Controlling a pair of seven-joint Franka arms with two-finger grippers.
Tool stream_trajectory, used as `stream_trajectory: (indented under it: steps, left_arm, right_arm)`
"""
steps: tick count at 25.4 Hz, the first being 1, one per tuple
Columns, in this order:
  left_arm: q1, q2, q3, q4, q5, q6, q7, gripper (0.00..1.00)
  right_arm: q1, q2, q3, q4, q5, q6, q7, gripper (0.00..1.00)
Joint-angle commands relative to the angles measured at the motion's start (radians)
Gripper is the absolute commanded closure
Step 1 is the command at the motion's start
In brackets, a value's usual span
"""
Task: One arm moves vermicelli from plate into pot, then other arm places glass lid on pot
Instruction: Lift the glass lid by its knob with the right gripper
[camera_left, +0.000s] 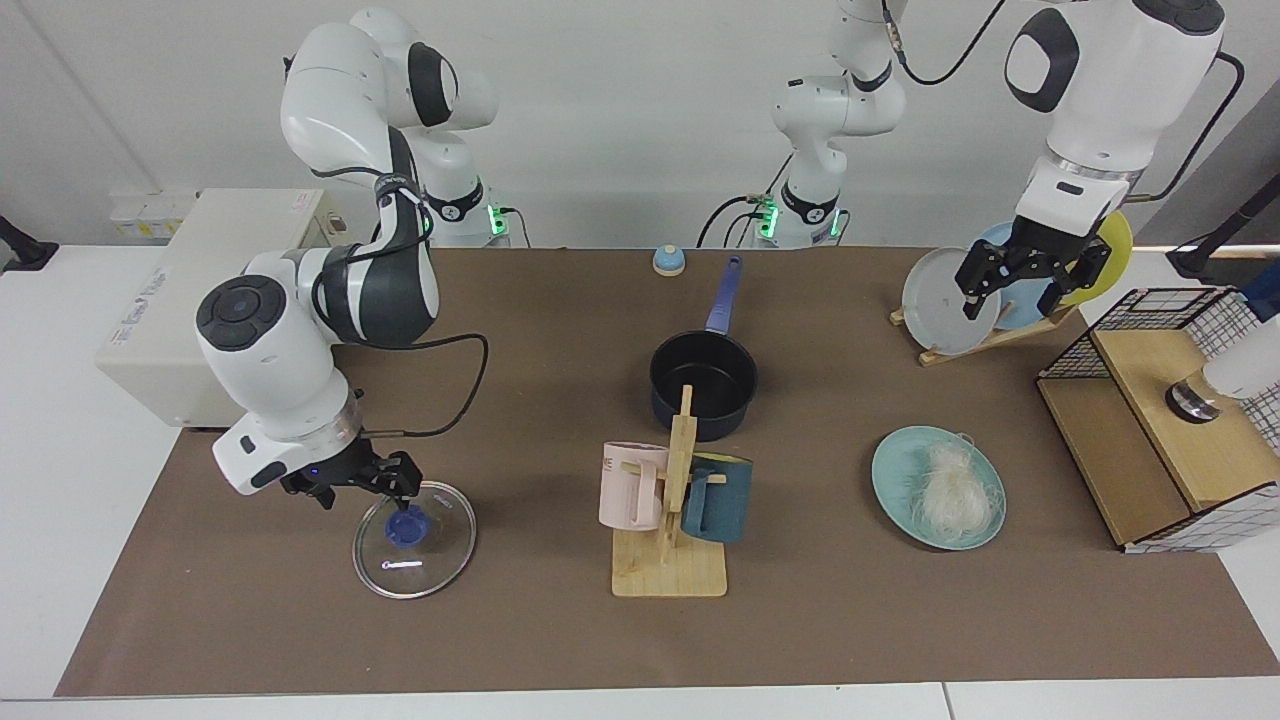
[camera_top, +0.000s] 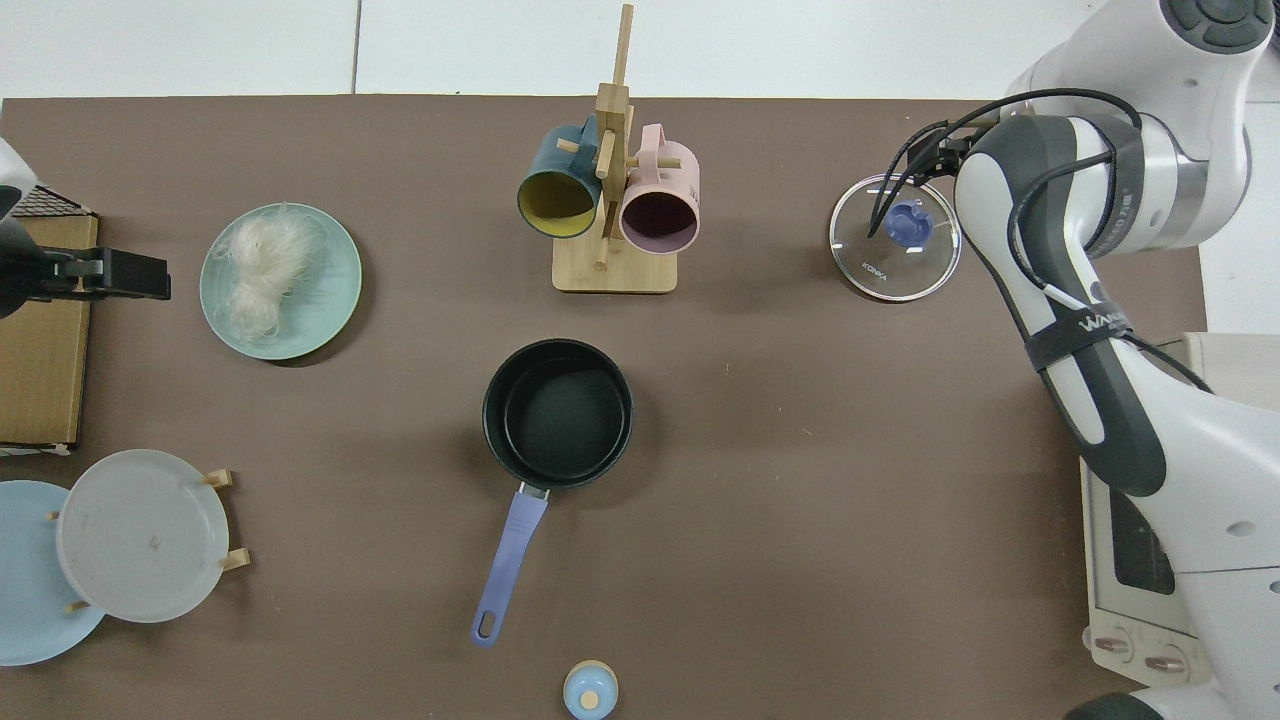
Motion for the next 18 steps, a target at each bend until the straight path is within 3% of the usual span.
stream_trajectory:
  steps: [1, 6, 18]
  left_arm:
    - [0.011, -0.012, -0.005, -0.011, -0.007, -0.011, 0.0, 0.0]
    - [0.011, -0.012, -0.005, -0.011, -0.007, -0.011, 0.0, 0.0]
    - [0.011, -0.012, -0.005, -0.011, -0.007, -0.011, 0.0, 0.0]
  right_arm:
    - [-0.007, 0.001, 0.004, -0.013, 0.018, 0.027, -0.013, 0.0]
    - [-0.009, -0.018, 0.004, -0.059, 0.008, 0.093, -0.016, 0.0]
    - [-0.018, -0.025, 0.004, -0.091, 0.005, 0.101, -0.023, 0.0]
